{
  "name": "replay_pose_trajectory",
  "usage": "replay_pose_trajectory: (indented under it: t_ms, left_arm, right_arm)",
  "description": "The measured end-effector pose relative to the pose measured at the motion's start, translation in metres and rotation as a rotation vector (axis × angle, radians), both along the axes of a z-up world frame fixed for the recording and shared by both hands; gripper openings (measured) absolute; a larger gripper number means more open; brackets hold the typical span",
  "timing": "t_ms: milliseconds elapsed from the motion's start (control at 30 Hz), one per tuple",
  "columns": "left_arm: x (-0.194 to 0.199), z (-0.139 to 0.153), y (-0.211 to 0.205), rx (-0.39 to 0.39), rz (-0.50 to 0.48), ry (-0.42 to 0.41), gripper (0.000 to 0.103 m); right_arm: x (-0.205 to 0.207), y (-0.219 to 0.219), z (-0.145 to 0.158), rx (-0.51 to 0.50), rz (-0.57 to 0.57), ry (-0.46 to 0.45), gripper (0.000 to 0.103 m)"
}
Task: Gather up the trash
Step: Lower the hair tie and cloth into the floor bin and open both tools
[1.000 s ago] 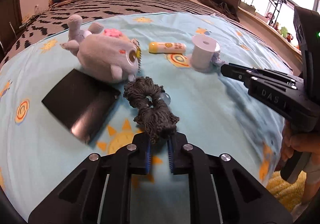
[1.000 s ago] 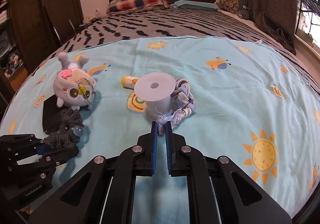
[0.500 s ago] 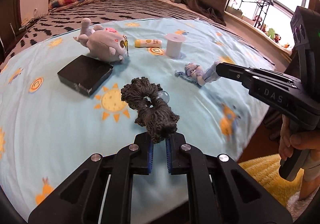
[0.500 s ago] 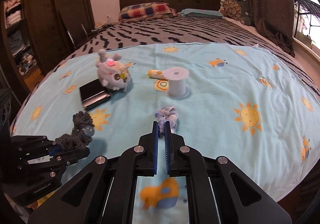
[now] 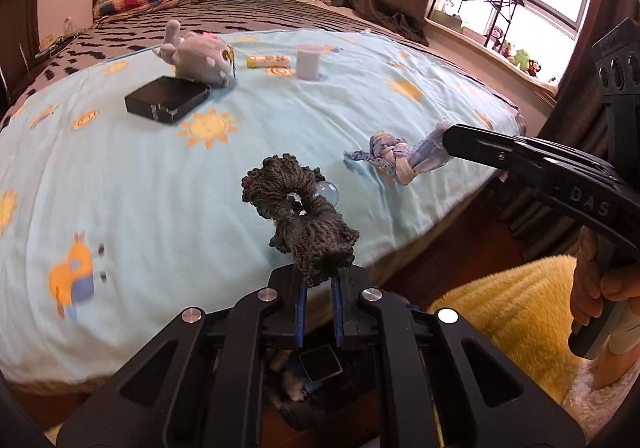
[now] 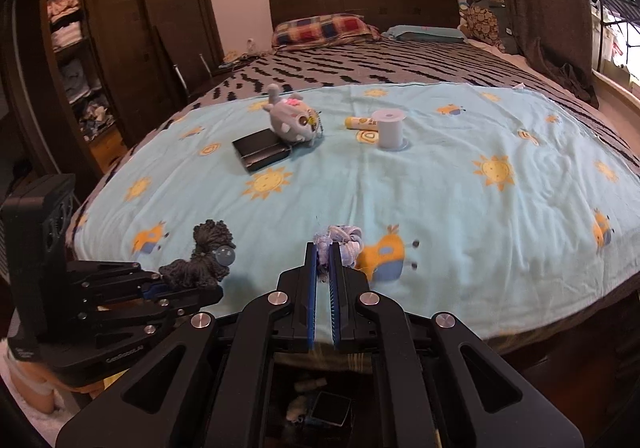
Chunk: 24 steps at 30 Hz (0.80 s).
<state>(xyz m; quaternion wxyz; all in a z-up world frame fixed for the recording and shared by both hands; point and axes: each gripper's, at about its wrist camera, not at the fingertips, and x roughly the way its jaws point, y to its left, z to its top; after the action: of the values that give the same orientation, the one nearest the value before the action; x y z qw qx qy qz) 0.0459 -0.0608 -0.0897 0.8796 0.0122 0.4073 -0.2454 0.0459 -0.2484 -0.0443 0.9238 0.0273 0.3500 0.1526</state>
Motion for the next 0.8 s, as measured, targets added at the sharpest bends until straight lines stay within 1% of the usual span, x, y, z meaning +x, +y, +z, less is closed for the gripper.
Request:
replay_pose_trajectory:
  t_ms: [167,267,367,400,533,667,800]
  left_arm:
    - [-0.026,-0.008,-0.001,0.007,-0.021,0.012,0.009]
    - [-0.038,-0.023,-0.002,0.018,-0.030,0.036,0.009]
    - [-0.046,-0.043,-0.002,0.023,-0.032,0.079,0.009]
    - [-0.048,-0.052,-0.002,0.025,-0.032,0.101,0.009]
    - [-0.055,-0.076,-0.006,0.040,-0.038,0.145,0.009]
    - [-0.056,-0.098,-0.007,0.051,-0.036,0.189,0.009]
    - [-0.051,-0.120,-0.005,0.054,-0.027,0.241,0.009]
  right_arm:
    - [-0.028,0.002,-0.012,0.011,0.018,0.036,0.007]
    - [-0.041,0.000,-0.023,0.014,0.012,0.063,0.007]
    - [-0.052,-0.002,-0.038,0.020,0.010,0.102,0.007]
    - [-0.055,-0.002,-0.044,0.022,0.010,0.118,0.007]
    - [-0.063,-0.002,-0.067,0.033,0.009,0.174,0.007]
    - [-0.064,0.000,-0.098,0.037,0.001,0.237,0.007]
    - [-0.056,0.004,-0.134,0.030,-0.010,0.315,0.007]
